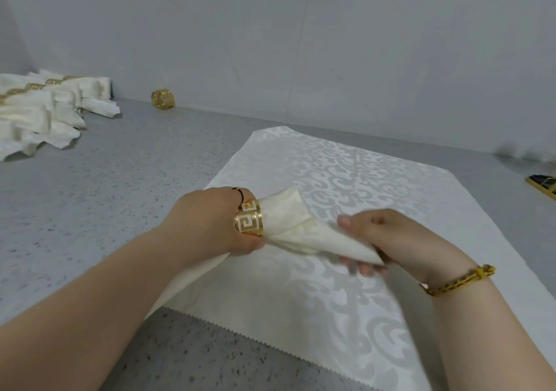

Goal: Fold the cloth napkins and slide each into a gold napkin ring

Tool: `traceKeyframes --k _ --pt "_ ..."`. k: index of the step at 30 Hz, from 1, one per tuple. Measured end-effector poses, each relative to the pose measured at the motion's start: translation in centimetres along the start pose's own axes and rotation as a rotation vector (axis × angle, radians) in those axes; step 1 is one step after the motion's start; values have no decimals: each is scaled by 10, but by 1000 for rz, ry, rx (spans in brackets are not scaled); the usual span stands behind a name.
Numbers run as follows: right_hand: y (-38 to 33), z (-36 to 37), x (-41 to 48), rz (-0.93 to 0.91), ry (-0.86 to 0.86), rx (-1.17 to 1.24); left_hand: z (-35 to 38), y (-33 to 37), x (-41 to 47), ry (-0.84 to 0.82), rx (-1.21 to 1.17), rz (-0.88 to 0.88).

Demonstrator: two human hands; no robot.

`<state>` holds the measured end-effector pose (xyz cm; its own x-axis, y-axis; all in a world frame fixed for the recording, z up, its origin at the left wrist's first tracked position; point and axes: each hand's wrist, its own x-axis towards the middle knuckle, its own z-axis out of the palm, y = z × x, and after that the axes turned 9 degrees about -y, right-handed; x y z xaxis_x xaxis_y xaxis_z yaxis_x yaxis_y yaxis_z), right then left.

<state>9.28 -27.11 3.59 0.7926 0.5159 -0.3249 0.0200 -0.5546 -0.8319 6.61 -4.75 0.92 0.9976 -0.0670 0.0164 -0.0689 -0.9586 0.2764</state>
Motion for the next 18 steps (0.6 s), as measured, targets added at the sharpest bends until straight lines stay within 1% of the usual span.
traceKeyframes --k 1,2,3,5,7,11,13,15,16,18 --pt "1 1 4 -28 146 37 0 2 -1 -10 4 44" --pt "1 5 8 -70 246 101 1 5 -3 -25 9 87" --pt "1 9 12 -100 266 121 2 8 -4 -35 10 126" --pt "2 18 17 -110 183 12 4 14 -5 -65 -4 175" --pt "6 22 20 -119 127 -52 2 14 -6 -116 -72 155" --pt "9 24 24 -161 187 66 -13 -13 -3 -197 -360 -33" --pt "10 26 27 -172 220 101 -26 -34 -5 -348 -407 -44" --pt "10 27 29 -185 262 139 -31 -47 -8 -455 -528 -21" --pt "10 28 30 -188 280 154 -32 -49 -8 -460 -610 -11" --pt "10 27 31 -198 322 181 -27 -49 -4 -391 -802 -32"
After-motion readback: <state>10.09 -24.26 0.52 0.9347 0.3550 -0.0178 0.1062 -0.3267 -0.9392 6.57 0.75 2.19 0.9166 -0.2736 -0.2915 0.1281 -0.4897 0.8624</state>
